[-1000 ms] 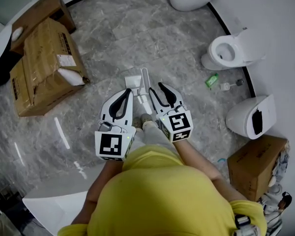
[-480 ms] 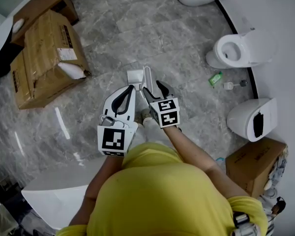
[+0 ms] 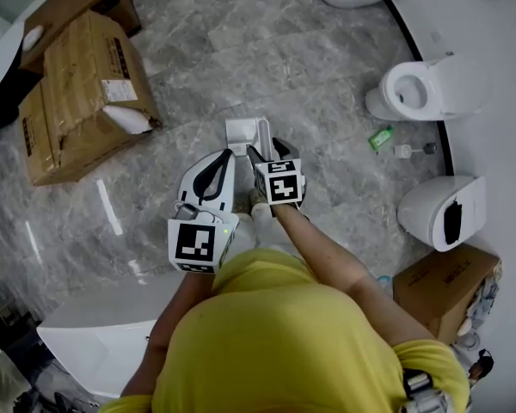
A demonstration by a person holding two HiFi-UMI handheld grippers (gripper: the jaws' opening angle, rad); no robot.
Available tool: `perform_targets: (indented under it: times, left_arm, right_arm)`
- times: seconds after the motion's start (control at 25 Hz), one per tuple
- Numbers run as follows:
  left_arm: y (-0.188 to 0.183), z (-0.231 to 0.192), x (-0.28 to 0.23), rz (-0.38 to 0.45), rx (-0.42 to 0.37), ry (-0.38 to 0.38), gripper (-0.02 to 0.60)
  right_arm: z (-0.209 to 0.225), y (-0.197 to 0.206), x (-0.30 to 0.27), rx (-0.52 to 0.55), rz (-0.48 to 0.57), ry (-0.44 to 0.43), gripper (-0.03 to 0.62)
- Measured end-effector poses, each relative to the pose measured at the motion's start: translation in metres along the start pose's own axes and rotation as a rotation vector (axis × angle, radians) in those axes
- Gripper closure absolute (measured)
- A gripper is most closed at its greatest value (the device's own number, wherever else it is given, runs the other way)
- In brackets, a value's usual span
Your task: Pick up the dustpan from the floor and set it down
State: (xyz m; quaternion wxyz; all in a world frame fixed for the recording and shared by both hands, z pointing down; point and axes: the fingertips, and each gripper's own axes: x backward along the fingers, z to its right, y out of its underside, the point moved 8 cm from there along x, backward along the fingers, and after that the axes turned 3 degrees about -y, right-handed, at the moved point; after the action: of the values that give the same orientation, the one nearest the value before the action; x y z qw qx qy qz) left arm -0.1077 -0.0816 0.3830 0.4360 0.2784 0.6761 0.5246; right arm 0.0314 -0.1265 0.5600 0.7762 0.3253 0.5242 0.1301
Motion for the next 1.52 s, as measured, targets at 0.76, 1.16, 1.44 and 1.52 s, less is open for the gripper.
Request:
perform_targets:
  times: [0.76,1.16,1.44,1.52]
  left_arm:
    - [0.001,-0.005,0.003,0.004,0.023,-0.011,0.578]
    - [-0.005,0.009,-0.001,0.028,0.01,0.016,0.578]
    - [-0.013,0.014,-0.004,0.052,-0.014,0.014,0.578]
    - [-0.015,0.015,-0.003,0.056,-0.017,0.008,0.578]
  right_arm:
    - [0.0,-0.022,0.023,0.164,0.09,0.04,0.473]
    - [-0.007,-0.052,0.089,0.221,0.193,0.025,0.474]
    - [-0.007,-0.059,0.121,0.168,0.273,0.022,0.474]
    - [-0.007,-0.062,0.126,0.16,0.296,0.022,0.474]
